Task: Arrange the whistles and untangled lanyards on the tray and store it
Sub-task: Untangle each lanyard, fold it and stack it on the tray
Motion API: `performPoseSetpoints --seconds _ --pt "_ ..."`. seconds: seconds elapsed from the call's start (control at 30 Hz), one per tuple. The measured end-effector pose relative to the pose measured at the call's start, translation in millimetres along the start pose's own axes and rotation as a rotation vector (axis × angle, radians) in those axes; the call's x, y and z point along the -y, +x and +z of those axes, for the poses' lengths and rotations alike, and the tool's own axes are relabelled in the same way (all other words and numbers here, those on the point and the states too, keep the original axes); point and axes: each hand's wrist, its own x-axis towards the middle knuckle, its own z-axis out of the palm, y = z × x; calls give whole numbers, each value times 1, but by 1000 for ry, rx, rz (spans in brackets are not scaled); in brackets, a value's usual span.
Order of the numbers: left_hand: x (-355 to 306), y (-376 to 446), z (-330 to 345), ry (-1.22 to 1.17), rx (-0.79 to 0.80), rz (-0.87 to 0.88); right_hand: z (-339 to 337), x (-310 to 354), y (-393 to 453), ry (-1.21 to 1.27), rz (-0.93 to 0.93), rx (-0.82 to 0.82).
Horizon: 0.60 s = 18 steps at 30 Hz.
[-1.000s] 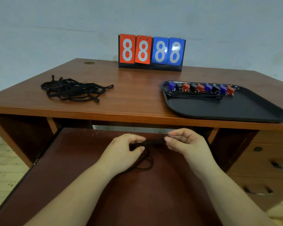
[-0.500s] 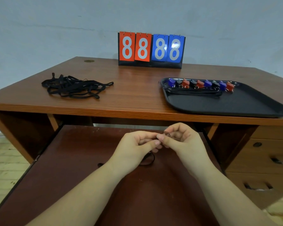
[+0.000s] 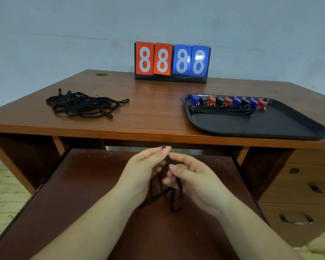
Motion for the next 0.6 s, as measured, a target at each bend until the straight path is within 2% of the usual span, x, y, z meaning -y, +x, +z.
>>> performPoseSetpoints --seconds 0.07,0.17,0.33,0.47,0.6 --pt "-2 2 0 -132 29 -28 -7 3 0 -10 -17 -42" --pt "-6 4 -1 -289 18 -53 -22 7 -1 -253 -57 -98" --pt "-17 12 -12 -313 -66 22 -40 24 -6 -695 -59 -102" --pt "-23 22 -30 -98 -182 168 -55 28 -6 -857 -53 -135" --pt "-22 26 -41 310 -204 324 -67 27 -5 -903 -57 -253"
